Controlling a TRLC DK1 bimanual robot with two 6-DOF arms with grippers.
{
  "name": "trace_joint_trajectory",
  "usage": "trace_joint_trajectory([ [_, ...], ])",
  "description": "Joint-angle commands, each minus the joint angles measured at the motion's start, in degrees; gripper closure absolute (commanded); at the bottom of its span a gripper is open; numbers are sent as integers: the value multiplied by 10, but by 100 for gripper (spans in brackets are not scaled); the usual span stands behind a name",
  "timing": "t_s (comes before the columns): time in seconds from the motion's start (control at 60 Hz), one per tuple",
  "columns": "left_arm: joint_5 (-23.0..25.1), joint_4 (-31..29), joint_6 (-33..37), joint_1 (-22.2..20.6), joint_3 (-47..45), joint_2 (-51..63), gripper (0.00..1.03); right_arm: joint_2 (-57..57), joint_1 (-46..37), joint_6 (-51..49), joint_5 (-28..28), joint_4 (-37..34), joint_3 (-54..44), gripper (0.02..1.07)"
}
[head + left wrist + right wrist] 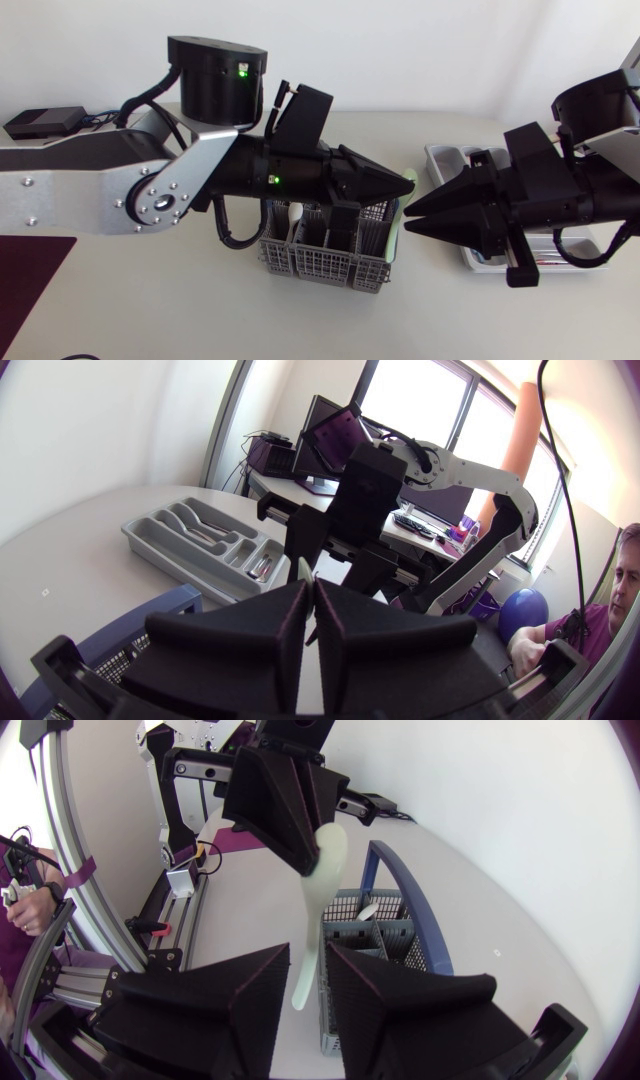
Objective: Sort the cutlery from the basket into the organizer compartments.
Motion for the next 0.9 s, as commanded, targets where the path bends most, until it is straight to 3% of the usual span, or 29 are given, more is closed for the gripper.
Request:
trace_joint_trajectory([
  [0.0, 8, -3, -18, -3, 15, 3, 96, -5, 7, 24, -3, 13, 11, 74],
  [0.45, 9, -3, -19, -7, 18, 9, 96, 5, 35, 43, 2, 35, 7, 75],
  [0.717, 9, -3, -19, -6, 18, 9, 96, 16, 39, 46, 6, 35, 7, 101],
  [0.883, 8, -6, -19, -2, 19, 9, 95, 19, 39, 47, 7, 29, 8, 102],
])
